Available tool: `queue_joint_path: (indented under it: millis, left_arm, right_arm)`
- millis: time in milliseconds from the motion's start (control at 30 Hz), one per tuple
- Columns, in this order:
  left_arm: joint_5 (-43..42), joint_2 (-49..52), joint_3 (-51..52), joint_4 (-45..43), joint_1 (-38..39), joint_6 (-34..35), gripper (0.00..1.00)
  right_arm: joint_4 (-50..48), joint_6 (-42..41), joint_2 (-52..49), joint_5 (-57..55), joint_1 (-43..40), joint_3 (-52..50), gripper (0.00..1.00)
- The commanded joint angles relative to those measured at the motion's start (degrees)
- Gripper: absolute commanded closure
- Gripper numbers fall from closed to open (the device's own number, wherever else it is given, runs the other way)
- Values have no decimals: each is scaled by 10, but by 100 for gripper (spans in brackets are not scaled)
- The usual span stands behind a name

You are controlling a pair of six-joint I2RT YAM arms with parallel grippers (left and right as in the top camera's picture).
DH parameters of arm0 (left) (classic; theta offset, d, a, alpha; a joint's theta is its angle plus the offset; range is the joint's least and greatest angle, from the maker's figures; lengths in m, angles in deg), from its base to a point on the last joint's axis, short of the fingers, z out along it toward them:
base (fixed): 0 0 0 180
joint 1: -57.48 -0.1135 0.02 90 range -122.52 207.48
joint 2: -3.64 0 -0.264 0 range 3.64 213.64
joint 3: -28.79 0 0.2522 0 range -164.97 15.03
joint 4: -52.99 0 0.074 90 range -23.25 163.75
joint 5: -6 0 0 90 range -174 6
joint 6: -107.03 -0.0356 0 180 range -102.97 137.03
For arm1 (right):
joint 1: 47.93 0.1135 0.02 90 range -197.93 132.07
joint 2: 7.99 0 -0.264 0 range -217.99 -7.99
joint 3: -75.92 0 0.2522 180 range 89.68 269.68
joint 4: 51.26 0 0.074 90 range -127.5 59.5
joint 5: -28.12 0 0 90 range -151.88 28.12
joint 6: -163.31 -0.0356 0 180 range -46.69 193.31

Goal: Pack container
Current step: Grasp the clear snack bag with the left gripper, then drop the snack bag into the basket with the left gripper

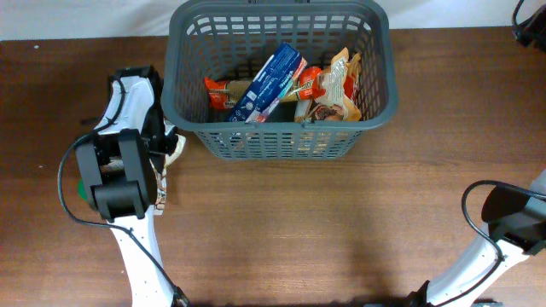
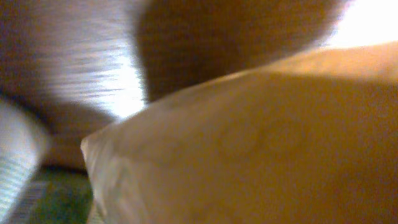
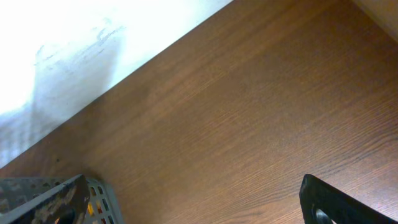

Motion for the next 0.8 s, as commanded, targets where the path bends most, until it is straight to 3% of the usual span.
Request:
queue_joint_path:
  millis: [0, 333, 467, 600, 767]
  left_arm:
    - [6, -17, -94, 34, -1, 38, 98]
    - [7, -141, -336, 79, 0, 42, 98]
    - [9, -211, -416, 26, 0, 42, 98]
    - [8, -279, -433, -64, 1, 35, 98]
    - [-12, -318, -433, -162, 54, -99, 98]
  right_arm:
    - [0, -5, -7, 5, 0, 1, 1]
    - [0, -5, -7, 5, 0, 1, 1]
    - [0, -5, -7, 5, 0, 1, 1]
    - [0, -5, -7, 5, 0, 1, 1]
    - [0, -5, -7, 5, 0, 1, 1]
